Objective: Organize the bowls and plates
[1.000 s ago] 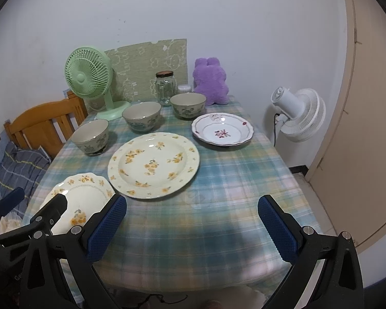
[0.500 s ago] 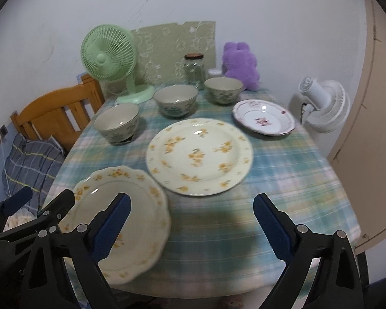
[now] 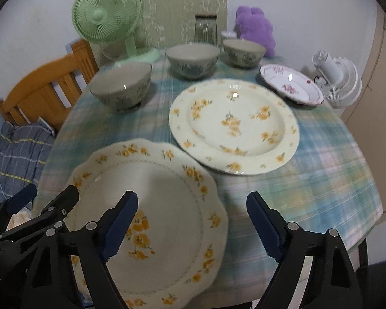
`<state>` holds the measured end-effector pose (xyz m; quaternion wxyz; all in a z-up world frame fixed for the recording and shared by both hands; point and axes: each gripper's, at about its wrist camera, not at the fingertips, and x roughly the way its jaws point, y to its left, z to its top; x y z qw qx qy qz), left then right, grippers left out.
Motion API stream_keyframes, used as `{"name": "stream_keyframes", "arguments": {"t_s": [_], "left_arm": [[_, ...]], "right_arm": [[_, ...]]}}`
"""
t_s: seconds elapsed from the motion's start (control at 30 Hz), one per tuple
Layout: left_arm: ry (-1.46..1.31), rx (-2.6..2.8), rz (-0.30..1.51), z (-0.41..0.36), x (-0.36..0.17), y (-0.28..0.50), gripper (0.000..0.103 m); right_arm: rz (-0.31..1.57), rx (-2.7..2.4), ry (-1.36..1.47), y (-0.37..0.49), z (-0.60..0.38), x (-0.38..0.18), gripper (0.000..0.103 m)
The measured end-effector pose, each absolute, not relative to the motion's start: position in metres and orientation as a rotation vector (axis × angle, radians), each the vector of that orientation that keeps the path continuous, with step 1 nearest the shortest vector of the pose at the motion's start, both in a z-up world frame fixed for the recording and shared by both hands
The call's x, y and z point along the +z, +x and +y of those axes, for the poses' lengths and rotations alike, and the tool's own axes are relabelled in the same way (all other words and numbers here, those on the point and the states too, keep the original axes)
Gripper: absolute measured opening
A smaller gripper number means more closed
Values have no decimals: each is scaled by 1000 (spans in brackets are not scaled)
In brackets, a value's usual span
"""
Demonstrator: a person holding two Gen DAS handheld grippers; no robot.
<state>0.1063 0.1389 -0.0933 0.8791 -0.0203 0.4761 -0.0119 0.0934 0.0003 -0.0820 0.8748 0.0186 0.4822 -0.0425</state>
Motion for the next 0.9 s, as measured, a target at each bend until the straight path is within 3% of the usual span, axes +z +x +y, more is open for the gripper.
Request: {"name": "stream_keyframes", "arguments": {"t_s": [0.47,0.9], "left_arm": [[-44,-141,1099,136,-123,131,68],[-27,-146,1103,131,-121,131,67]], "right_arm": [[1113,-171,34,117,4,-122,79],[1172,-189,30,123,1,-128,73]]}}
